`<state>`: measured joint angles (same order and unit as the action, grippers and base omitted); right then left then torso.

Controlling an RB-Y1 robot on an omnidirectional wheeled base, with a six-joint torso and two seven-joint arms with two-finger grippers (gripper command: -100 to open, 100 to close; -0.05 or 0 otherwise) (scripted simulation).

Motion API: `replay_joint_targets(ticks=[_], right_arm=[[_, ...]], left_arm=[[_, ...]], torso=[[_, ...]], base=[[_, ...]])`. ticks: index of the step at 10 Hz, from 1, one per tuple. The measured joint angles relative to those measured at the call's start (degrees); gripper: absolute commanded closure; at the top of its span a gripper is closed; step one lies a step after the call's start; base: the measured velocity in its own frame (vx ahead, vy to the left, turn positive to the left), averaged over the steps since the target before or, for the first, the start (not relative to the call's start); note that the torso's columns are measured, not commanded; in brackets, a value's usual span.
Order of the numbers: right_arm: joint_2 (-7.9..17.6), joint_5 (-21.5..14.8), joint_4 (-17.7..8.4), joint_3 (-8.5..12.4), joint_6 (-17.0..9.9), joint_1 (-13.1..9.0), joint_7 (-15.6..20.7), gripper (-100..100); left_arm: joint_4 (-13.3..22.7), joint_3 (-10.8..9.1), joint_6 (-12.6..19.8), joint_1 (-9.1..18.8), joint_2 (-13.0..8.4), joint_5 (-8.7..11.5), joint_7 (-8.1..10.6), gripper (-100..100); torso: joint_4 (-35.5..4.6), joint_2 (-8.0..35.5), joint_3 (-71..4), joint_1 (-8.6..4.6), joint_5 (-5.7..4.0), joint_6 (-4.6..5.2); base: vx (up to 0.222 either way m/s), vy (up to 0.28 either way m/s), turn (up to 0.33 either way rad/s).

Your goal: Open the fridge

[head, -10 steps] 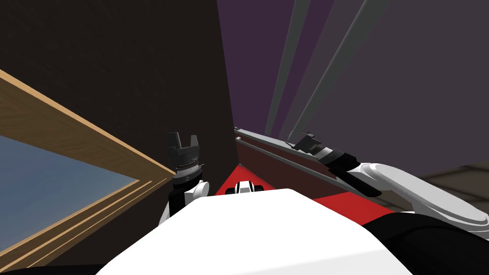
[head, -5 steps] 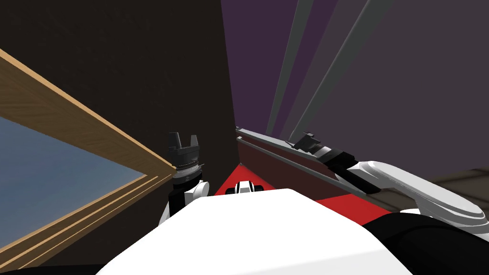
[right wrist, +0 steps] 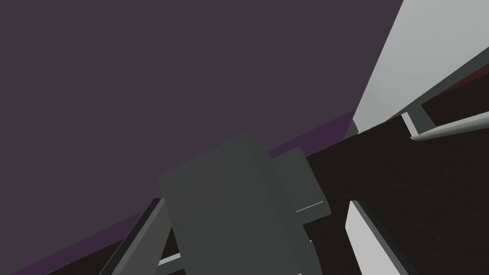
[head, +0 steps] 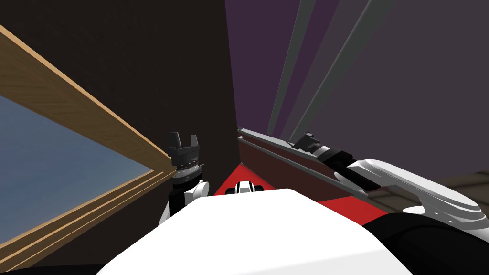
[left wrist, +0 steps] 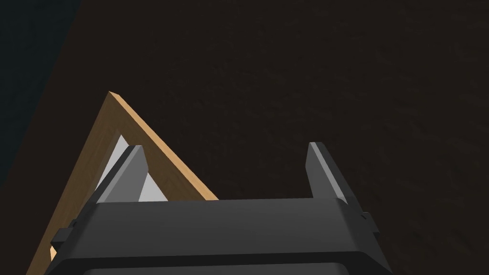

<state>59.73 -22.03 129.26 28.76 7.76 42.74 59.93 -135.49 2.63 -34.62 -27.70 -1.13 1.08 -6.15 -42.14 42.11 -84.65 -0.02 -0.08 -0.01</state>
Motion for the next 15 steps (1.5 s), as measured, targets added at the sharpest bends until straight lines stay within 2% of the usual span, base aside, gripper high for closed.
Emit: replay_joint_targets(ticks=[1,2,7,9,15], right_arm=[[0.2,1.3,-0.1,-0.2,-0.3,-0.1,1.0,-100],[0.2,1.5,0.0,-0.2,-0.4,-0.1,1.2,100],[-4.4,-6.5,0.3,1.1,5.1,-1.6,-6.1,100],[-5.2,-9.5,0.5,1.4,6.3,-1.9,-8.7,100],[-10.2,-19.4,1.0,2.8,12.1,-3.5,-17.3,100]], left_arm=[[0.0,0.0,0.0,0.0,0.0,0.0,0.0,0],[0.0,0.0,0.0,0.0,0.0,0.0,0.0,0],[0.0,0.0,0.0,0.0,0.0,0.0,0.0,0],[0.0,0.0,0.0,0.0,0.0,0.0,0.0,0],[0.0,0.0,0.0,0.0,0.0,0.0,0.0,0]], torso=[[0.0,0.0,0.0,0.0,-0.01,0.05],[0.0,0.0,0.0,-0.01,0.01,0.03],[-0.2,0.2,0.1,-0.02,0.05,0.06],[-0.2,0.3,0.1,0.04,0.09,-0.01],[-0.3,0.3,0.2,0.0,0.11,0.16]], base=[[0.0,0.0,0.0],[0.023,-0.002,-0.079],[0.027,0.003,-0.061],[0.013,0.001,-0.03],[0.02,0.002,-0.051]])
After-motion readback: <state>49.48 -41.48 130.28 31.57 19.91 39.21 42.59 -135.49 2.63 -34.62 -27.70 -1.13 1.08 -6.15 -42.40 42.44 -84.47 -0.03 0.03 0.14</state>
